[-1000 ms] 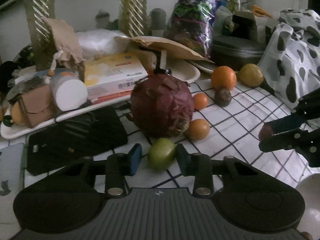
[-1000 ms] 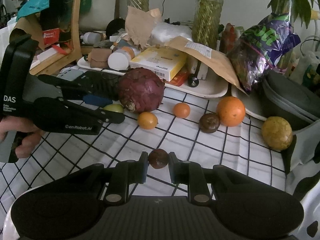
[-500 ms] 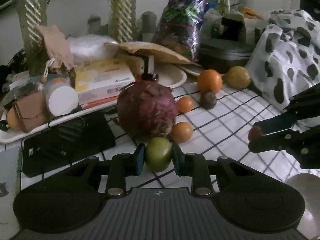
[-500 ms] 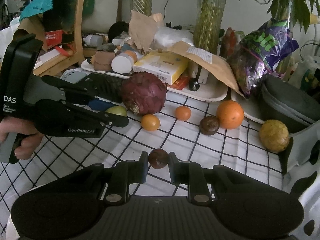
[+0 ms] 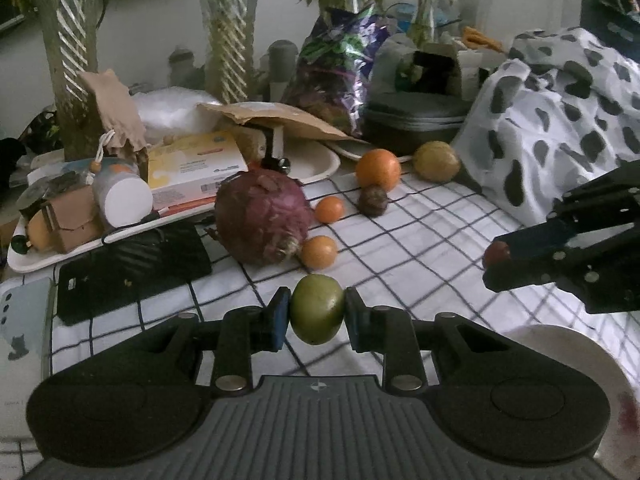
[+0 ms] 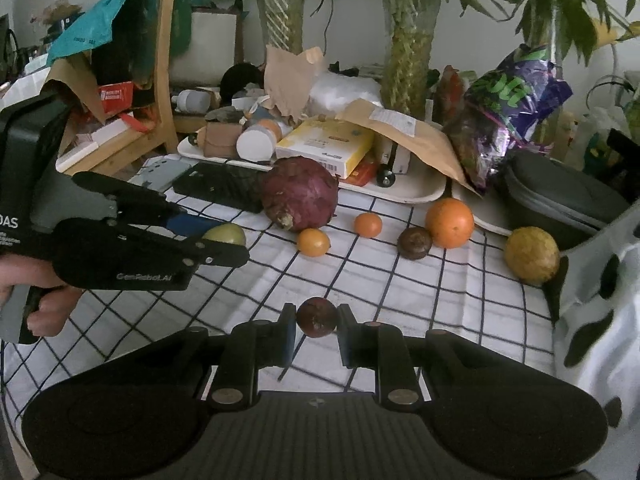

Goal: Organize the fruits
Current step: 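Carry the green fruit in left tool to the plate while right tool carries the plum there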

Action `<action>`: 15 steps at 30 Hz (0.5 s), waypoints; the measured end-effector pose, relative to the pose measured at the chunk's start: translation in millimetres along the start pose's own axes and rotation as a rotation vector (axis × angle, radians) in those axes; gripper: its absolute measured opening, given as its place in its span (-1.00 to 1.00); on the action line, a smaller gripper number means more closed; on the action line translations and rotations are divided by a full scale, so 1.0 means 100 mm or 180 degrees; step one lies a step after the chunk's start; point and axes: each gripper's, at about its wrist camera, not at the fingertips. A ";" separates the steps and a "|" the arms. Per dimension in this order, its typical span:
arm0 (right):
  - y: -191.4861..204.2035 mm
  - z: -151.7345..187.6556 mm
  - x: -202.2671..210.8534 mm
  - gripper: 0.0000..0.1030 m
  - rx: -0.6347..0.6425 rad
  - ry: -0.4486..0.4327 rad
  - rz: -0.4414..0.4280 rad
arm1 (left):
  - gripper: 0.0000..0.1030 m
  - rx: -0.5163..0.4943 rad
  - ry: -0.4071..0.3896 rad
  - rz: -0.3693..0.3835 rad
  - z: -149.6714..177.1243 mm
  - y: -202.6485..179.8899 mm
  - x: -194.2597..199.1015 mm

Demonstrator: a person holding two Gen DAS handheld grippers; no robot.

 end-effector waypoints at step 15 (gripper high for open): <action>0.04 0.29 0.40 -0.57 -0.0136 0.0047 0.0033 | -0.46 -0.0001 -0.0089 0.0086 0.27 -0.44 0.45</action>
Point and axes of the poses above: each gripper's, at about its wrist camera, not at the fingertips, and x roughly against the way its jaws point, y to its left, z to its underside, and after that the axes turned 11 degrees about z, right-handed
